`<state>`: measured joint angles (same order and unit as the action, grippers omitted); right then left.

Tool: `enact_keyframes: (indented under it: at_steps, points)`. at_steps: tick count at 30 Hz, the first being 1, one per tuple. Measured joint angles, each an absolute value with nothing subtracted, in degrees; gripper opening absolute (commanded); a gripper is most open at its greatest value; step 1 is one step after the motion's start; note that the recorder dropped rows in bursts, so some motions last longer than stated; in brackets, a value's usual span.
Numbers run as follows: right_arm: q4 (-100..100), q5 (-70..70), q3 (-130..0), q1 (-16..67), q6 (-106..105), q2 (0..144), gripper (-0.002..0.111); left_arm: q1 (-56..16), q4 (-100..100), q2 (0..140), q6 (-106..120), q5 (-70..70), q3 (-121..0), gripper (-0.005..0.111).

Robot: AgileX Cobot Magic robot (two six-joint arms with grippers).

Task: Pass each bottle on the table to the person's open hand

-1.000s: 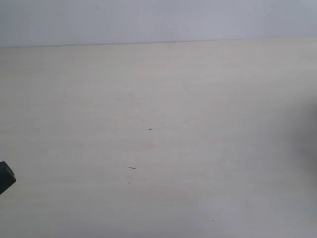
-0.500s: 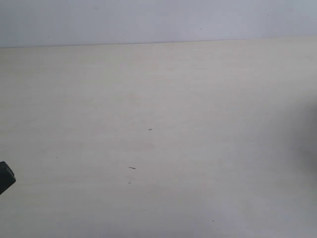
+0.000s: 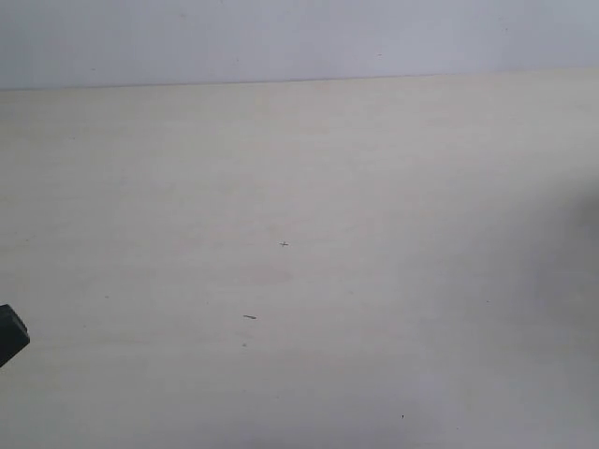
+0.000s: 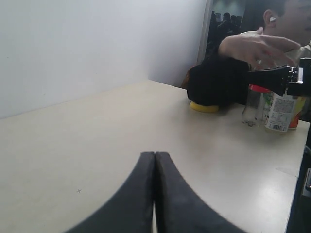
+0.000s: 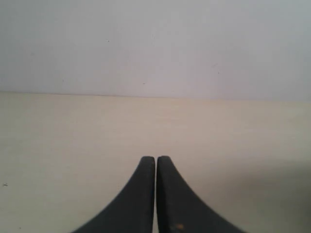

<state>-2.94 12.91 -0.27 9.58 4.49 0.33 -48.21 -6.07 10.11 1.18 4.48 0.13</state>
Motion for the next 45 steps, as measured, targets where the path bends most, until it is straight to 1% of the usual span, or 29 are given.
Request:
enact_keyframes:
  at_steps: [9,45]
  points:
    - [0.0,13.64,-0.27,8.57,2.06,0.33,0.002,-48.21,-6.07,10.11,1.18,4.48,0.13,0.0]
    - [0.0,13.78,-0.27,8.54,1.96,0.33,0.002,-48.21,-6.07,10.11,1.18,4.48,0.13,0.0]
